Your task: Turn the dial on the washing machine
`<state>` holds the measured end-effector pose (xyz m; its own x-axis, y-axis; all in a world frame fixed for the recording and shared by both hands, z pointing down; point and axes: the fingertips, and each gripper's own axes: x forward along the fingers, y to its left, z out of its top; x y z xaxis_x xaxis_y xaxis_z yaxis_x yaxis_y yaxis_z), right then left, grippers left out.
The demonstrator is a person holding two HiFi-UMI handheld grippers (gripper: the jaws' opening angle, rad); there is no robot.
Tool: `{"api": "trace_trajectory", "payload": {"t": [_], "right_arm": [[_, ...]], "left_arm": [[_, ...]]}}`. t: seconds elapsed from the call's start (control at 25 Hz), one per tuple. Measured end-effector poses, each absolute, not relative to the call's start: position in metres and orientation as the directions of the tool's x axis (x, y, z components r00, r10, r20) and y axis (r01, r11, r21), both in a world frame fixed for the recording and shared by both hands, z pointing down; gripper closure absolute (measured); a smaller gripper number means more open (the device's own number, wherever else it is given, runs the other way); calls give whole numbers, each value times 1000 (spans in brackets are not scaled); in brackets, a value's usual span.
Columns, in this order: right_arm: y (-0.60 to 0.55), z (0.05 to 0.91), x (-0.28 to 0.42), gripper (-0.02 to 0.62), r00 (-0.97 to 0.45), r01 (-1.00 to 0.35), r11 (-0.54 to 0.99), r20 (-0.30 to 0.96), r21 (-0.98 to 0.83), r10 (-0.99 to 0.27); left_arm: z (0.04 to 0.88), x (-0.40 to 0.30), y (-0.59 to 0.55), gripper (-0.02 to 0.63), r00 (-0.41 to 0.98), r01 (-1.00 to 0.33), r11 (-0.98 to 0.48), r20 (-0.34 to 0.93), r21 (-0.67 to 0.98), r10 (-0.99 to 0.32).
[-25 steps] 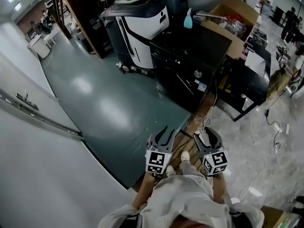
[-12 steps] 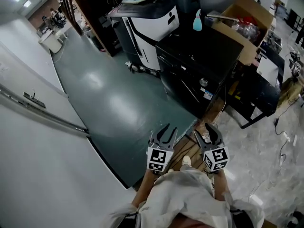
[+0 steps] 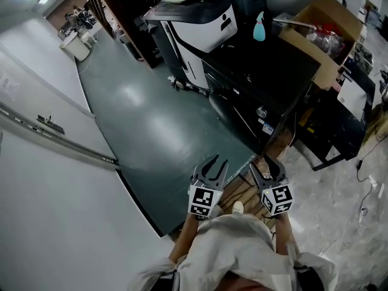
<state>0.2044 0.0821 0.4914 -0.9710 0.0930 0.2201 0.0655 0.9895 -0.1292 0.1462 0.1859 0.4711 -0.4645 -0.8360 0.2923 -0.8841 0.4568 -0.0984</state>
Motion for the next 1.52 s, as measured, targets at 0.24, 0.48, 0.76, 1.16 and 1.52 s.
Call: {"api": "trace_trajectory", "payload": {"t": [0.24,0.48,0.76,1.16,1.52], "right_arm": [[66,492,197,368,-971,68,987,218,-143,99],[57,494,187,368,-969,61,987,228,-148,94],[41,493,165,369,-970,10,990,241,-140,44],[33,481,108,370,-953,-113,984,295,-138,-68],[45,470,54,370,-919,-256,958,340,-130,-199]], "left_arm": [[469,136,172,479,-481,-875,473,300,-105,-824],[468,123,159,479,-471,-880,463,296,-101,-831],[467,92,141,479,-434,-900,425,294,-97,-852],[461,24,129,479,-325,-944,325,320,-55,-890],[453,-41,128,479,-181,-983,182,322,-28,-929]]}}
